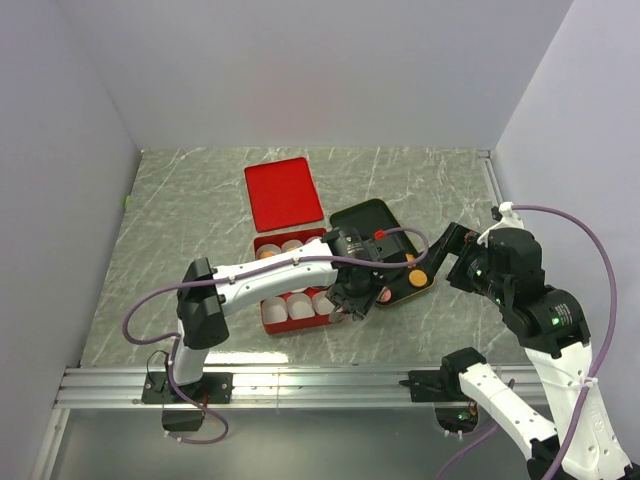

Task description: Pack the cookies

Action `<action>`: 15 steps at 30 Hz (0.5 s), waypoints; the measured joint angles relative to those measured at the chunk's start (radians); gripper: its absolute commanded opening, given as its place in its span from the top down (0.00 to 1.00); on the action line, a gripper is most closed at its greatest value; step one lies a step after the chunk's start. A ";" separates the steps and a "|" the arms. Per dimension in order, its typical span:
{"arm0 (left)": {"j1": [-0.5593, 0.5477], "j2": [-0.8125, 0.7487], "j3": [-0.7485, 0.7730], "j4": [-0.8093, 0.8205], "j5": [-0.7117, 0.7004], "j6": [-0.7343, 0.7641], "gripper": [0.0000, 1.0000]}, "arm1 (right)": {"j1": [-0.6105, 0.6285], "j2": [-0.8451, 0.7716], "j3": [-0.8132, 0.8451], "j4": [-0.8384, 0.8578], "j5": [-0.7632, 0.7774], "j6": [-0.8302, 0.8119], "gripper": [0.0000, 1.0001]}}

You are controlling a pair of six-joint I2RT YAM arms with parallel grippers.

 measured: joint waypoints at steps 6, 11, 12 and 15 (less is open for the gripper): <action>0.000 0.034 0.003 0.000 0.000 0.016 0.50 | 0.000 0.002 0.000 0.002 0.000 0.000 0.00; 0.000 0.048 0.003 0.001 0.001 0.024 0.51 | 0.000 0.005 -0.001 0.003 0.001 0.000 0.00; 0.000 0.048 0.003 0.001 0.001 0.025 0.51 | 0.000 0.006 -0.001 0.003 0.001 0.000 0.00; 0.000 0.048 0.005 0.001 0.001 0.027 0.53 | 0.000 0.006 -0.002 0.003 0.002 0.000 0.00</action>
